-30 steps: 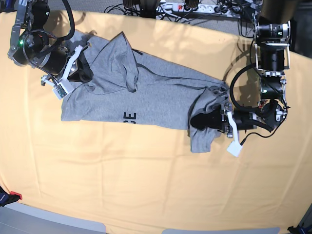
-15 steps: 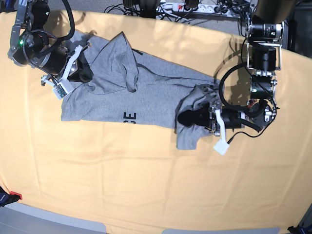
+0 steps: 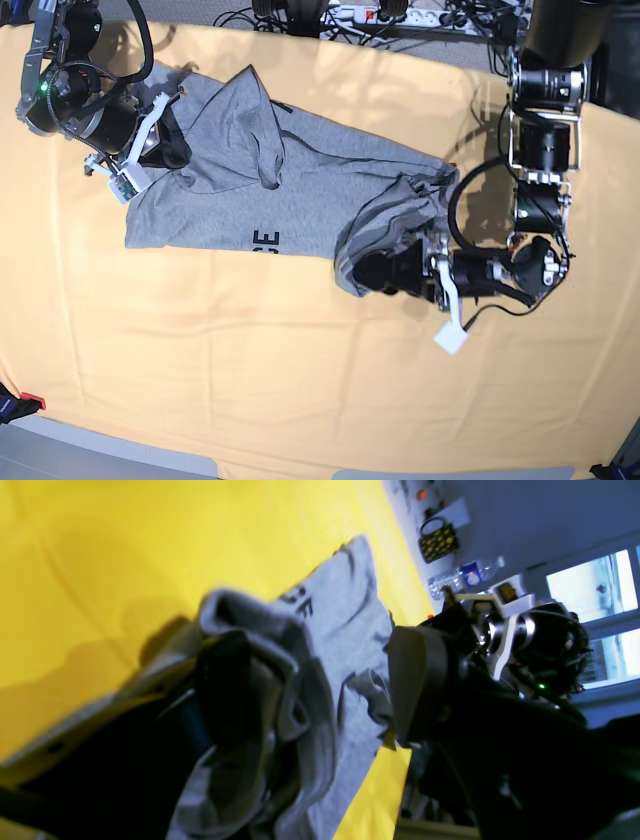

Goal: Layout the t-shirt on the table in an organized manner, then fold the t-shirt properly
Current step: 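Fold the grasped end inward toward the right gripper with the left gripper, then press the folded end down onto the shirt with the left gripper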

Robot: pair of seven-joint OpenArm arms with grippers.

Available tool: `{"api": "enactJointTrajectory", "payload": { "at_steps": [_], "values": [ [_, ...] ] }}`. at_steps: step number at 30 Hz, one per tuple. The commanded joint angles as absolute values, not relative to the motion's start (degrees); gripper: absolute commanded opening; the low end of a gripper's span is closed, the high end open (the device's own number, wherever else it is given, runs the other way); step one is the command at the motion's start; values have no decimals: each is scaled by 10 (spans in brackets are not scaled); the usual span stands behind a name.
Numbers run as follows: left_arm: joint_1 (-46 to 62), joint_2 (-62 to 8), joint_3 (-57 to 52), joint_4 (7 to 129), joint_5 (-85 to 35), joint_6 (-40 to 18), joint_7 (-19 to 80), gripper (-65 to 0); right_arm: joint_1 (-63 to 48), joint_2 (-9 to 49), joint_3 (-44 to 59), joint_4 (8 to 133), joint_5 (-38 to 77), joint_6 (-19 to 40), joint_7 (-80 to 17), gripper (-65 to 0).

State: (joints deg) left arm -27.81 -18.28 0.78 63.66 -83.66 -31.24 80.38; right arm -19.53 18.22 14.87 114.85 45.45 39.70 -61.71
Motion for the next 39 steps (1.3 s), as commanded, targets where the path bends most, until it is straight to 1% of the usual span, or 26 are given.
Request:
{"api": "enactJointTrajectory", "payload": {
  "at_steps": [1,4,5,6,7,8,9,10,12,18,23,28,34,36,39],
  "values": [
    [-289,-188,6,645,-850,-312,800,-205,-192,187,152,1158,465,400,-606,-650],
    [-290,-196,6,645,-850,-324,800,-213,-192,187,152,1158,465,400,-606,-650],
    [-290,-197,6,645,-850,-324,800,-234,-192,187,152,1158,465,400,-606,-650],
    [-289,-199,6,645,-850,-324,800,-279,-192,187,152,1158,465,400,-606,-650],
    [-289,-200,6,645,-850,-324,800,-355,-192,187,152,1158,465,400,-606,-650],
    [-289,-200,6,645,-850,-324,800,-465,-192,187,152,1158,465,400,-606,-650],
    [-289,-201,6,645,-850,-323,800,-596,-192,187,152,1158,465,400,-605,-650],
    [-289,-201,6,645,-850,-317,800,-650,-192,187,152,1158,465,400,-604,-650],
    [-289,-202,6,645,-850,-307,800,-650,-192,187,152,1158,465,400,-604,-650],
    [-294,-204,6,646,-850,-308,800,-650,-192,187,152,1158,465,400,-604,-650],
    [-313,-220,5,666,-850,-309,800,-650,-192,187,152,1158,465,400,-604,-650],
    [-313,-254,5,682,-850,-319,800,-650,-192,187,152,1158,465,400,-604,-650],
    [-311,-323,5,681,-849,-324,800,-650,-192,187,152,1158,465,400,-604,-650],
    [-305,-337,5,681,-816,-324,800,-650,-192,187,152,1158,465,400,-603,-650],
    [-292,-334,5,681,-766,-323,800,-650,-192,187,152,1158,467,400,-601,-650]
  ]
}}
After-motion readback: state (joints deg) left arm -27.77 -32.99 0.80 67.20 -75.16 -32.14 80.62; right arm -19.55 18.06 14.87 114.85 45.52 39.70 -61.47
